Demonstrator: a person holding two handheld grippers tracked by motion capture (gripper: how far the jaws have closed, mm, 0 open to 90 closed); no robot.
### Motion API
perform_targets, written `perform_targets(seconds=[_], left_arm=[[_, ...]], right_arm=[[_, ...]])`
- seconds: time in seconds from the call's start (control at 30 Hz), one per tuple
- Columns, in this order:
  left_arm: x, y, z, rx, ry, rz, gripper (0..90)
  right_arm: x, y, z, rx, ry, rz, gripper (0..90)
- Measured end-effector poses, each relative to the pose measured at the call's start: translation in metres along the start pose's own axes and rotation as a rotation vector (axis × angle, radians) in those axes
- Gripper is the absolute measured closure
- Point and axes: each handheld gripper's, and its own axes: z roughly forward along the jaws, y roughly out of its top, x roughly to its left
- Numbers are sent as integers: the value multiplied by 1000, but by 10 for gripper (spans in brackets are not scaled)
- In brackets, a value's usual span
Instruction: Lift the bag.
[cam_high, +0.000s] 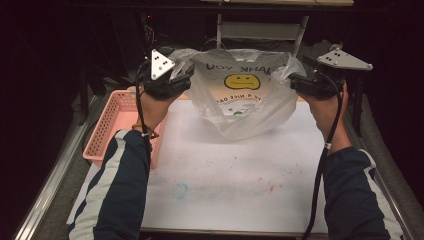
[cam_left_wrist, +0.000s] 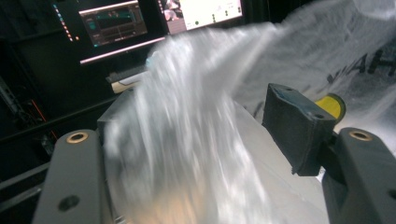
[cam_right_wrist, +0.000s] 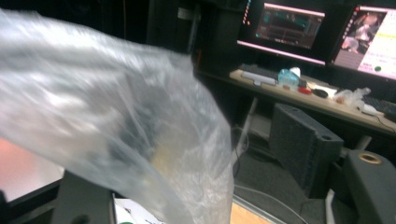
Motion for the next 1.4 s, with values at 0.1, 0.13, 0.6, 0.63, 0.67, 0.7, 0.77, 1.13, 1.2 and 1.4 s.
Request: perform_targets(seconds=[0.1,0.13,0.6,0.63,0.67,0.7,0.77,1.13,1.2,1.4], left_arm=[[4,4,-6,-10,19,5,334],[6,5,-7,-9,27,10,340],[17,1,1,76,121,58,864],[19,0,2,83,134,50,865],[21,-2,4,94,149,44,865],[24,-4,5,102,158,30,865],[29,-8,7,102,145,-14,862],[22,-21,-4,70,81,-16,528],[18,-23,-8,65,84,-4,477],[9,-31,-26,24,25,2,317]], right_arm=[[0,2,-8,1,8,-7,326],[-1,2,-10,8,7,-17,325],[-9,-6,-41,38,-15,-46,311],[-8,-6,-42,44,-7,-46,304],[-7,-7,-43,52,6,-60,294],[-5,-7,-44,56,14,-70,291],[-3,-10,-48,45,24,-74,289],[14,-33,-52,47,25,-78,290],[17,-38,-54,43,22,-73,299],[19,-52,-64,37,26,-56,297]])
